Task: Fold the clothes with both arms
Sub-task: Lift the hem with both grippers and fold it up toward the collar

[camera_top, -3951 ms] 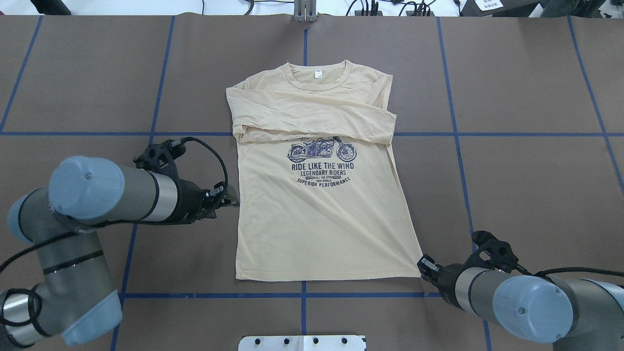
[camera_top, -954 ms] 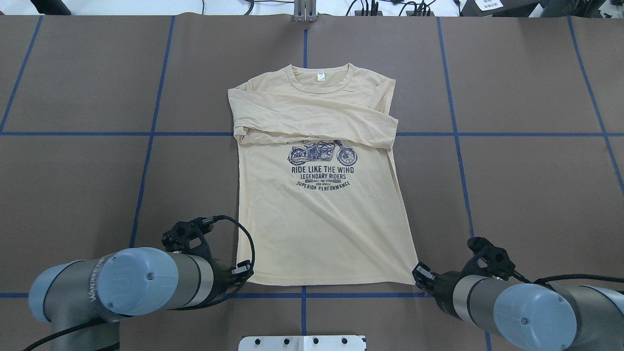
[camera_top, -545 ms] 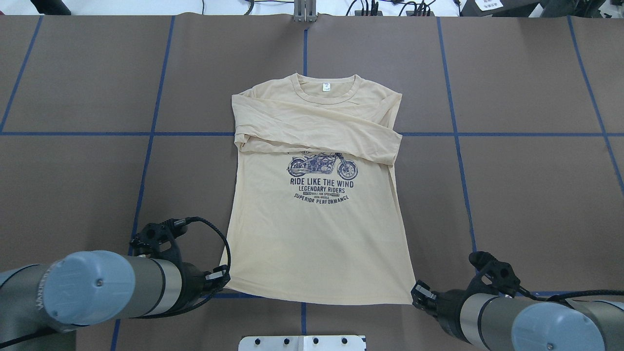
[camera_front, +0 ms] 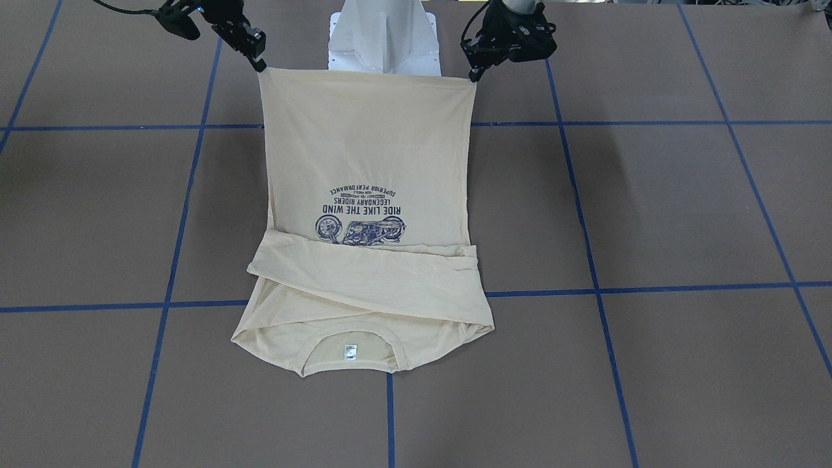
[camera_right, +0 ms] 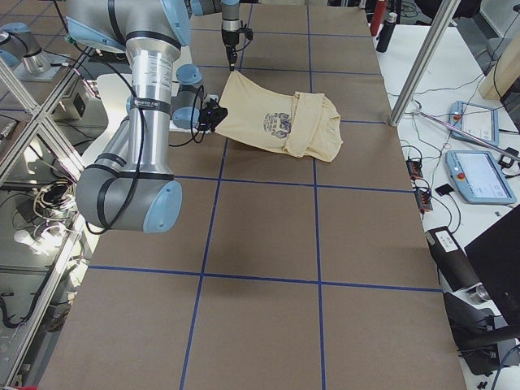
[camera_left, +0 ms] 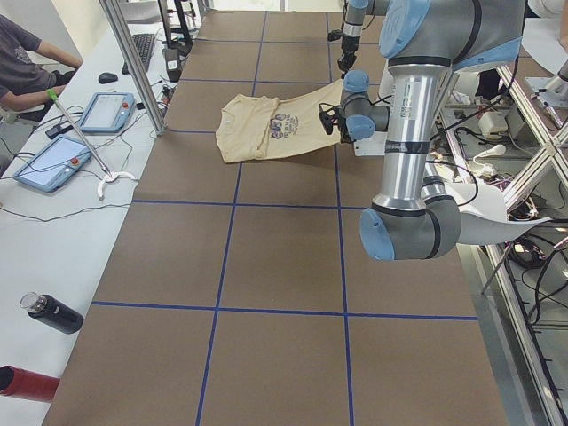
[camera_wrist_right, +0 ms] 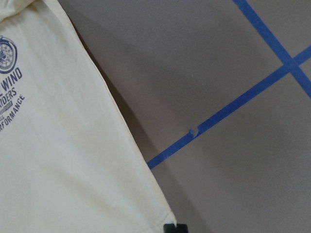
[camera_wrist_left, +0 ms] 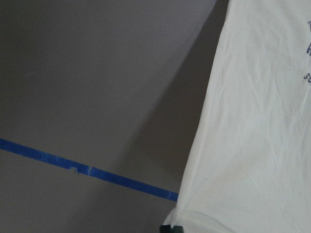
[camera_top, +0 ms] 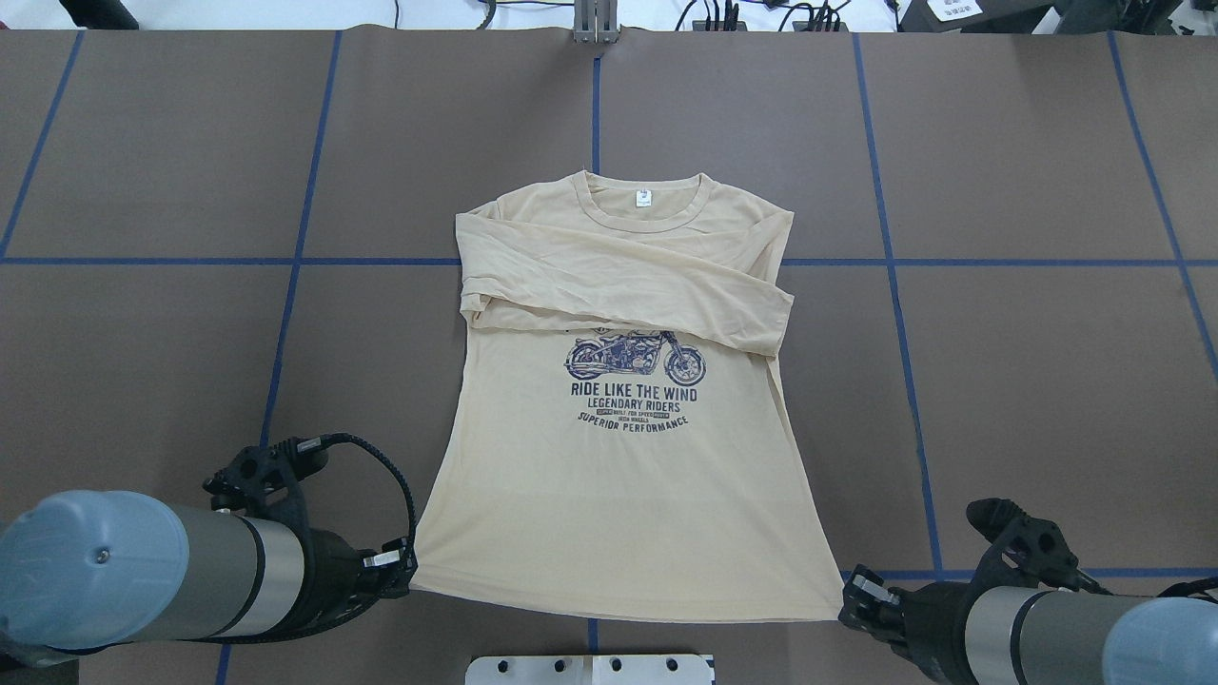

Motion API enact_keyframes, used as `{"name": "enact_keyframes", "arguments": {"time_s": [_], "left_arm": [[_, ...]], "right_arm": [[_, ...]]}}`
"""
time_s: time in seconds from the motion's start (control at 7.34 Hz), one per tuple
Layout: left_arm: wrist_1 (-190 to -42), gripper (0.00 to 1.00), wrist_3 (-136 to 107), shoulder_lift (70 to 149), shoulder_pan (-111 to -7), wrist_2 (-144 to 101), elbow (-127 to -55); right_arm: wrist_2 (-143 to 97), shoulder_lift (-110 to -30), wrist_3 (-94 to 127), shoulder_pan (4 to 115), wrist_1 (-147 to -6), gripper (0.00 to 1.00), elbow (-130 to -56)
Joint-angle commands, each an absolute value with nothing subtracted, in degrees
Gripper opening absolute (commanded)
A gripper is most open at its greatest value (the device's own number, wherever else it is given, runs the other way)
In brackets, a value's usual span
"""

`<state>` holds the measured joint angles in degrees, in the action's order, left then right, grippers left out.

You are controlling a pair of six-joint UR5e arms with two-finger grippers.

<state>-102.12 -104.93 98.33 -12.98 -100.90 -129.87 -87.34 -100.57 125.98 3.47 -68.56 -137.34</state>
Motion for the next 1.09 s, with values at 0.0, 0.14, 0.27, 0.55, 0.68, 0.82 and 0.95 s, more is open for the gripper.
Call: {"name": "enact_keyframes", "arguments": {"time_s": [0.0, 0.14, 0.27, 0.55, 0.68, 0.82, 0.95], "left_arm": [[-101.87, 0.00, -102.76, 105.24, -21.99, -102.47, -127.12], [-102.39, 0.00, -100.31, 111.47, -25.45, -105.26, -118.56], [-103.35, 0.00, -98.54, 116.32, -29.84, -105.47, -111.34], [-107.82, 0.00, -93.44, 116.89, -36.97, -105.90, -106.11], [-111.93, 0.00, -91.51, 116.98, -40.31, -109.13, -102.86], [-114.50, 0.00, -90.19, 116.98, -41.99, -110.38, -100.14], [-116.09, 0.00, -90.09, 117.68, -43.58, -110.39, -98.63]], "right_arm": [[-91.37, -99.59, 125.16, 10.85, -68.64, 0.00, -135.20], [-99.50, -92.71, 122.02, 20.64, -69.25, 0.00, -129.26], [-107.50, -82.37, 116.42, 29.53, -75.26, 0.00, -122.33], [-109.33, -69.92, 108.76, 37.93, -88.01, 0.00, -115.26], [-110.38, -67.09, 104.63, 42.49, -91.20, 0.00, -112.79], [-111.35, -64.97, 101.54, 45.15, -92.80, 0.00, -110.41], [-111.36, -61.64, 99.86, 46.83, -92.73, 0.00, -105.52]]}}
